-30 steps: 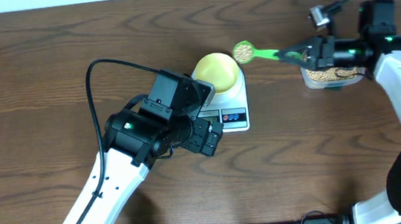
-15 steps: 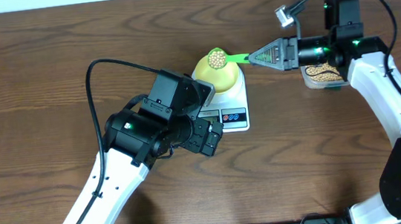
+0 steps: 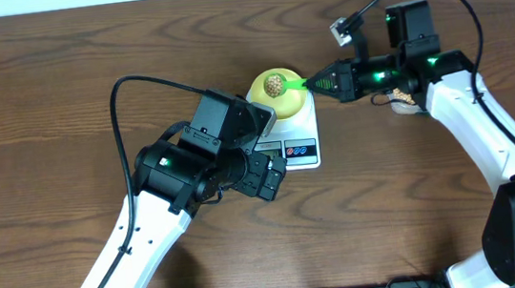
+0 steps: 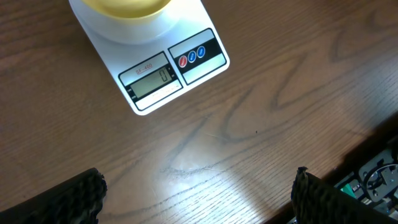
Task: Scoop item into bowl and weigh 50g on scale
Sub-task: 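Carry the filled scoop with the right gripper over the yellow bowl, then tip the scoop to pour soybeans into the yellow bowl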
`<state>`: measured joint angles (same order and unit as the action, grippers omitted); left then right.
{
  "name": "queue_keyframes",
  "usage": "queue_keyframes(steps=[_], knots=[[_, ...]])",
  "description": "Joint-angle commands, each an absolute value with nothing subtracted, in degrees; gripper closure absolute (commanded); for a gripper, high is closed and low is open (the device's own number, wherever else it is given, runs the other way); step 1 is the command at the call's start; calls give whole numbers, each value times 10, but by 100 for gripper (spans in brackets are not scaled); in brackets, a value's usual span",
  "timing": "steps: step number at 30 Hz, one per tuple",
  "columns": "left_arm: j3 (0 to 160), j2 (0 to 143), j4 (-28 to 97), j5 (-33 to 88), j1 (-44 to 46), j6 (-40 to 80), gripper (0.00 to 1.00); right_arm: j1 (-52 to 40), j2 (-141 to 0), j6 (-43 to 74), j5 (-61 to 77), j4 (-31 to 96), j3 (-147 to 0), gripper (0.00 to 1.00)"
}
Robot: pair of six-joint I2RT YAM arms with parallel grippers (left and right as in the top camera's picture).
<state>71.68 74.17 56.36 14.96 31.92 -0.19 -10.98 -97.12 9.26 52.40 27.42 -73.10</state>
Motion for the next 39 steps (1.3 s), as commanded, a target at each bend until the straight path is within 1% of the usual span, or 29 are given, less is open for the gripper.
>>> queue_keyframes(steps=[1, 11, 24, 30, 39], knots=[[716, 741, 563, 154, 317, -1, 2, -132, -974, 50, 440, 274, -741, 99], [716, 741, 563, 154, 317, -1, 2, -190, -974, -5, 283, 266, -741, 99], [716, 741, 563, 154, 317, -1, 2, -239, -974, -80, 162, 260, -755, 99], [716, 741, 563, 154, 317, -1, 2, -261, -974, -122, 121, 294, -788, 99], [716, 741, 563, 154, 317, -1, 2, -303, -974, -178, 24, 339, -818, 99]])
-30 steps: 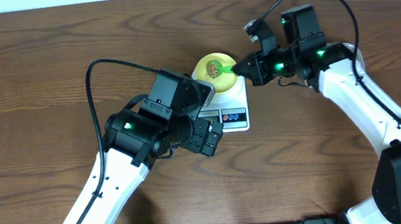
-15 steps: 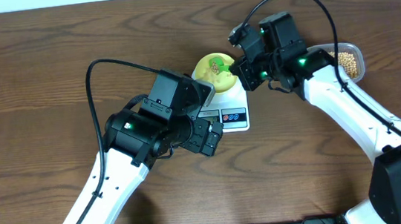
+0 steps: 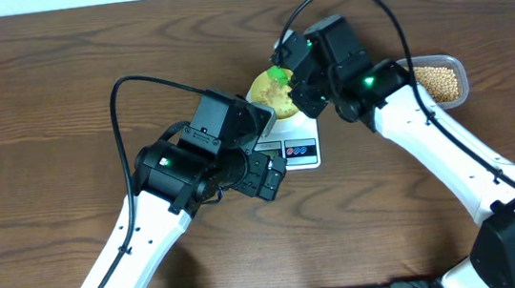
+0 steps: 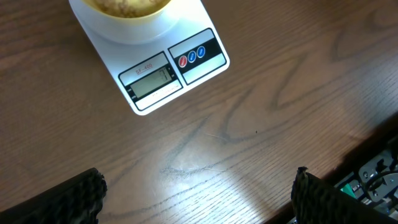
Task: Scoop item into bowl and weigh 50g on scale
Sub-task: 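Tip the scoop to pour soybeans into the yellow bowl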
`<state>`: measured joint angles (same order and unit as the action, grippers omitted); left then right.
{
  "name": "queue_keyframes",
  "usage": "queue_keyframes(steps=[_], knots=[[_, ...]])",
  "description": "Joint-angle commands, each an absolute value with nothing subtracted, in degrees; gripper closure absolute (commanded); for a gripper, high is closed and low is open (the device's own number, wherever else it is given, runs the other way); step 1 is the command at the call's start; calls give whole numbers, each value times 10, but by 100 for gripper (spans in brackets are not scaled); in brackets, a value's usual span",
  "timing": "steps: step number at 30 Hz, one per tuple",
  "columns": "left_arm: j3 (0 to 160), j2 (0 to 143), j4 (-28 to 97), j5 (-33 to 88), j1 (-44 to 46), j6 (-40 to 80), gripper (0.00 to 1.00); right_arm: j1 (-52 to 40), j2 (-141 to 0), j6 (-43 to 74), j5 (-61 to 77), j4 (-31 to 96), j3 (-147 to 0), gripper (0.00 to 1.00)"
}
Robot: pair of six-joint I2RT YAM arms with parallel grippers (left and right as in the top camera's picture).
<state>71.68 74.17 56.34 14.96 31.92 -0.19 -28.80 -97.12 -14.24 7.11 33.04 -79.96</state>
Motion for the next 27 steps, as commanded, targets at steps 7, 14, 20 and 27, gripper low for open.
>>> queue_keyframes(steps=[7, 14, 20, 27], knots=[[716, 741, 563, 154, 317, -1, 2, -319, -974, -186, -27, 347, -828, 99], [716, 741, 563, 154, 317, -1, 2, -319, -974, -183, -25, 353, -832, 99], [716, 741, 563, 154, 317, -1, 2, -299, -974, -137, 36, 380, -865, 99], [716, 741, 563, 154, 317, -1, 2, -257, -973, -94, 39, 452, -940, 99]])
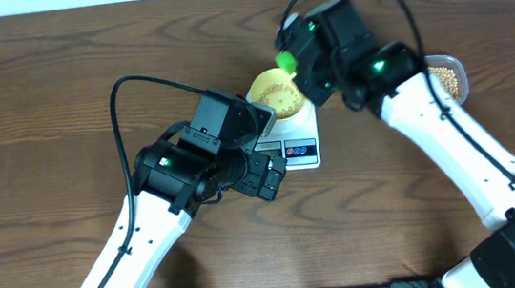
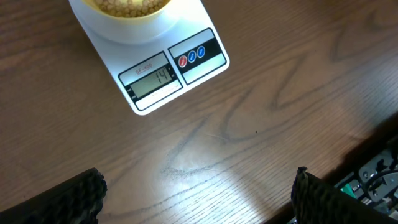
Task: Scoop item into bowl and weigh 50g on scale
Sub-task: 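Tip the scoop to pour soybeans into the yellow bowl, then return the empty scoop with the right gripper into the soybean tub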
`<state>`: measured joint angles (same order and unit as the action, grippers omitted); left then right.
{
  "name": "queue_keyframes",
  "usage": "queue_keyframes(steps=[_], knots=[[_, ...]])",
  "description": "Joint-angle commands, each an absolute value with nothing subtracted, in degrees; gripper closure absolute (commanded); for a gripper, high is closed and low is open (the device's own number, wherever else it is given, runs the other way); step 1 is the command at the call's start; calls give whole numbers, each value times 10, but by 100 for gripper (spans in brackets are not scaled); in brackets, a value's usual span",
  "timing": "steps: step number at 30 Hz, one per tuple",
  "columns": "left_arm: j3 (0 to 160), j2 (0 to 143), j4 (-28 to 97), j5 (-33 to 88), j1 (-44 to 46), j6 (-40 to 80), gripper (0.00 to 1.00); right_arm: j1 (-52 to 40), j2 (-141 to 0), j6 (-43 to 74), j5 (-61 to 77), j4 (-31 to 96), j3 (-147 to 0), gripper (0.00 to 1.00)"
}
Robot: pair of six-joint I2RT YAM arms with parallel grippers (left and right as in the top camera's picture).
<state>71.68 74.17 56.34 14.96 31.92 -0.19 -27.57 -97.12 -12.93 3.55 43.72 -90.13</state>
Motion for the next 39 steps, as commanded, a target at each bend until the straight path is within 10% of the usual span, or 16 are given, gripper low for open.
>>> queue_keyframes(steps=[1, 17, 39], knots=[[716, 741, 563, 154, 317, -1, 2, -251, -973, -83, 27, 460, -951, 99], [716, 741, 563, 154, 317, -1, 2, -133, -974, 142, -150, 679, -1000, 99], [716, 741, 563, 154, 317, -1, 2, -60, -1015, 199, -193, 670, -915, 99]])
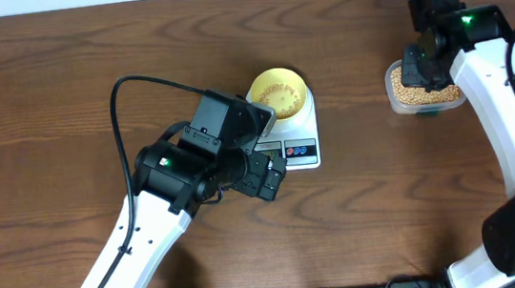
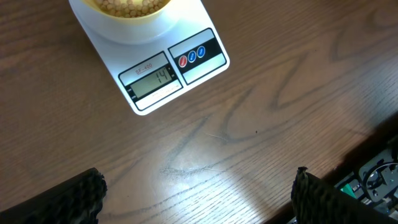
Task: Scoop item into bowl and weigh 50g on scale
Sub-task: 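Return the empty scoop with the right gripper into the soybean tub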
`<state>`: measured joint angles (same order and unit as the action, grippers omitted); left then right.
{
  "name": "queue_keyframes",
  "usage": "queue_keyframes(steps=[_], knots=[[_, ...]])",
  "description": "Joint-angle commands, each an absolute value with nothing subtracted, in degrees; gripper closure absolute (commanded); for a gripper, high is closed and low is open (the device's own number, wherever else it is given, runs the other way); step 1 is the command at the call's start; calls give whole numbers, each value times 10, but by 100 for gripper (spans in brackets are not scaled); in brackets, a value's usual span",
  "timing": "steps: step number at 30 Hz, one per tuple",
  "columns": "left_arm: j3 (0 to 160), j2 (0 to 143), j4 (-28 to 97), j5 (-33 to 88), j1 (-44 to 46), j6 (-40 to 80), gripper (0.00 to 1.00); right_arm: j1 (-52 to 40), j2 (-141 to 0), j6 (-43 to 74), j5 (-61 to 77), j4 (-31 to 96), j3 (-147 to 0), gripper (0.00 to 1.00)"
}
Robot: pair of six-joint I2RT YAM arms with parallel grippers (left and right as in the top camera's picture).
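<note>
A yellow bowl (image 1: 278,95) with a layer of tan beans stands on the white scale (image 1: 298,146). In the left wrist view the scale (image 2: 186,37) reads 14 on its display (image 2: 154,78), and the bowl's rim (image 2: 127,7) shows at the top edge. My left gripper (image 2: 199,202) hangs open over bare table in front of the scale, nothing between its fingers (image 2: 78,196). My right gripper (image 1: 420,77) points down into the clear bean tub (image 1: 399,91) at the right. A sliver of the green scoop (image 1: 426,113) shows below it; the fingers are hidden.
The left arm's black wrist (image 1: 229,142) sits close against the scale's left front corner. The table's front edge and a black rail with cables (image 2: 373,177) lie just to the right of the left gripper.
My right arm has moved from above the bowl to over the bean tub at the right. The scale still reads 14. The left arm has not moved.
The right gripper first held a full green scoop at the bowl, with the scale at 0. Then the scoop was tipped over the bowl and beans lay in it. Then it was raised, with the scale at 14. Now it is at the tub.
</note>
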<state>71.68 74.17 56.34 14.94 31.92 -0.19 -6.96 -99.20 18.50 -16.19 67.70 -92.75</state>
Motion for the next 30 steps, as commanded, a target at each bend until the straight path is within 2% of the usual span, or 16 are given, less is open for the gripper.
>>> queue_keyframes(steps=[1, 12, 30], knots=[[716, 741, 563, 154, 317, -1, 2, -58, -1021, 199, -194, 668, -913, 99], [716, 741, 563, 154, 317, -1, 2, -34, -1078, 185, -202, 637, -911, 99], [716, 741, 563, 154, 317, -1, 2, 70, -1094, 96, 112, 650, -911, 99]])
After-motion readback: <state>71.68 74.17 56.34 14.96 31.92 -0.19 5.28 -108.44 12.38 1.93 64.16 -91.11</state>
